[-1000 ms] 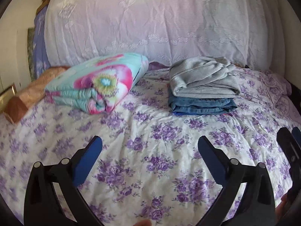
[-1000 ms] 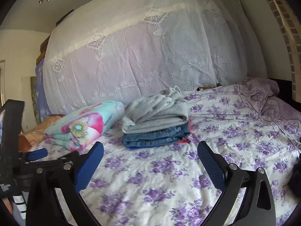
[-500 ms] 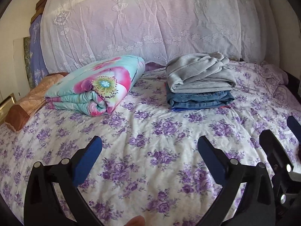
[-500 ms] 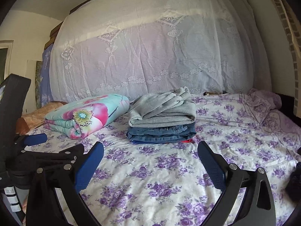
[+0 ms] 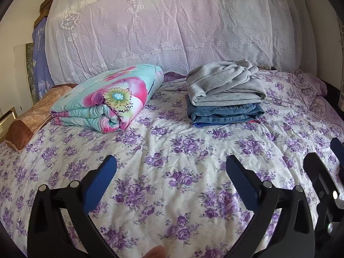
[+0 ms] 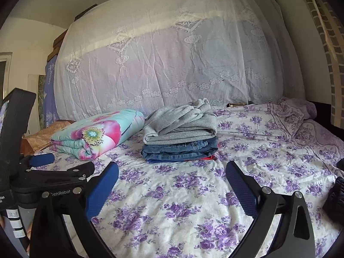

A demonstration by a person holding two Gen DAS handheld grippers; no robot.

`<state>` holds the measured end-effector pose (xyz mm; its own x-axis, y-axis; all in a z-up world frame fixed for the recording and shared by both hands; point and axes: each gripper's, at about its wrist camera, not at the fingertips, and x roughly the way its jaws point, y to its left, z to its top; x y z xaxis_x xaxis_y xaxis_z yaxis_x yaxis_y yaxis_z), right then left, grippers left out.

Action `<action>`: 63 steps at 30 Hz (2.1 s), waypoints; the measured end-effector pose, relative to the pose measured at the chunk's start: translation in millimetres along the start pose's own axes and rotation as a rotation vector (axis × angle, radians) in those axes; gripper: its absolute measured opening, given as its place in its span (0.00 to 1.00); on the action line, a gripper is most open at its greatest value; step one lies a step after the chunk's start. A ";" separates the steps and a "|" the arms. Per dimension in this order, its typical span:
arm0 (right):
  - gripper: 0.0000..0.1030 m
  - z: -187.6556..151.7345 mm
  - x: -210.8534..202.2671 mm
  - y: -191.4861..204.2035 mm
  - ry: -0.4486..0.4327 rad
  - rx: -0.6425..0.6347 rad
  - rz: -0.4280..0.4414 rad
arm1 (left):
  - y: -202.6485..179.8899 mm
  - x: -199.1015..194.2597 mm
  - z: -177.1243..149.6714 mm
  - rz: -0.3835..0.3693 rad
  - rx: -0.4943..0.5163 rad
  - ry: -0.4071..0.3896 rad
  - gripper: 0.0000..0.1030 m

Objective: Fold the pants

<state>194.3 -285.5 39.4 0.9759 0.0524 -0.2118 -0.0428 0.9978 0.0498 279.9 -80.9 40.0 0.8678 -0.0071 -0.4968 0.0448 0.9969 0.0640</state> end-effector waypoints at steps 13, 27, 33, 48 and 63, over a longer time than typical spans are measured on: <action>0.97 -6.8 7.5 6.5 0.026 -0.036 -0.004 | -5.1 8.3 -3.9 -0.005 0.011 0.033 0.96; 0.97 -8.5 11.7 0.7 0.042 -0.009 -0.013 | -10.2 11.9 -7.0 0.000 0.026 0.045 0.96; 0.97 -8.9 11.7 -0.1 0.045 -0.004 -0.014 | -10.9 12.7 -7.7 0.006 0.038 0.043 0.96; 0.97 -12.2 18.7 -1.1 0.086 0.007 -0.011 | -12.1 17.5 -9.7 0.019 0.048 0.057 0.96; 0.97 -15.0 42.2 -32.8 0.228 0.074 -0.091 | -41.8 27.9 -30.4 0.039 0.169 0.058 0.96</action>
<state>233.7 -315.4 14.2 0.9010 -0.0216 -0.4333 0.0669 0.9937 0.0897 287.2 -120.5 -2.9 0.8409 0.0403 -0.5397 0.0986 0.9691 0.2261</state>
